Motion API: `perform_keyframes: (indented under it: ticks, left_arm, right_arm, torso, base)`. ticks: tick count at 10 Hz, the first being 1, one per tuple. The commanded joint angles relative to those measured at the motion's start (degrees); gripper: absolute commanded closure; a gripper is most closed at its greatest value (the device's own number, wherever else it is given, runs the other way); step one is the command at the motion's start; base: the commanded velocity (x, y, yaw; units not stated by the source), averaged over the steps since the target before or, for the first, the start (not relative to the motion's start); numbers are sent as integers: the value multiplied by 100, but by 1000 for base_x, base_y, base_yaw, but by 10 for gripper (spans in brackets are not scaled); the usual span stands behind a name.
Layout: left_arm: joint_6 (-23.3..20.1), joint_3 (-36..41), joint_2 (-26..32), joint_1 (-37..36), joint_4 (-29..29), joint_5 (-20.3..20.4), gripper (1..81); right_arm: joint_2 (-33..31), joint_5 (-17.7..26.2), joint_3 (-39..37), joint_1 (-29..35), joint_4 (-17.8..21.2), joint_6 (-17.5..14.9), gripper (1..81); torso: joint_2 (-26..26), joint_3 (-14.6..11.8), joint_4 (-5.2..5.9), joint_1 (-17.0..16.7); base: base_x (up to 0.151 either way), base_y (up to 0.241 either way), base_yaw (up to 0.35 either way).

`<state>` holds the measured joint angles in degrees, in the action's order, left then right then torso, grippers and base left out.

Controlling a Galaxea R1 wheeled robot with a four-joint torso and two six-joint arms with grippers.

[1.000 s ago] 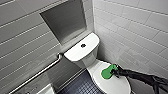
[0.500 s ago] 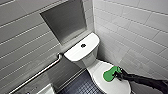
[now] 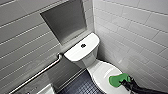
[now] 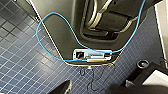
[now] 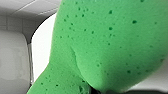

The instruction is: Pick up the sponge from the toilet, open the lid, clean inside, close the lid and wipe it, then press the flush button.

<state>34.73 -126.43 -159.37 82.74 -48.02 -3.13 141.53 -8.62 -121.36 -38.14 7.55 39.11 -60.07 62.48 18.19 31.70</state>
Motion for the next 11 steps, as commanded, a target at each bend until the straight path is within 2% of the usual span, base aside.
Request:
perform_keyframes:
  ticks: [1, 4, 6, 8, 9, 10, 11]
  left_arm:
    - [-1, 30, 124, 159, -23, -372, 10]
    - [-1, 30, 106, 159, -32, -372, 10]
    - [-1, 30, 89, 160, -85, -372, 10]
    - [-1, 30, 62, 159, -102, -372, 10]
    - [-1, 30, 45, 160, -128, -372, 10]
    - [-1, 30, 10, 151, -217, -372, 10]
    - [-1, 30, 10, 159, -217, -372, 10]
  right_arm:
    - [-736, -218, 727, -329, 63, 106, 811]
    - [-1510, -745, 1738, -891, 45, 97, 811]
    - [-1617, -1071, 1862, -1323, 28, 88, 811]
    - [-1573, -1029, 2178, -1456, -25, 53, 811]
    - [-1546, -916, 2406, -1308, -43, 19, 811]
    - [-1485, -126, 2591, -869, -43, -130, 811]
    - [-1327, 368, 2583, -517, -43, -246, 811]
  torso:
    - [0, 0, 0, 0]
    - [-2, 0, 0, 0]
    - [-2, 0, 0, 0]
    - [-5, 0, 0, 0]
    - [-5, 0, 0, 0]
    - [-7, 0, 0, 0]
    - [-7, 0, 0, 0]
  base:
    - [0, 0, 0]
    - [0, 0, 0]
    - [0, 0, 0]
    - [0, 0, 0]
    - [0, 0, 0]
    - [0, 0, 0]
    - [0, 0, 0]
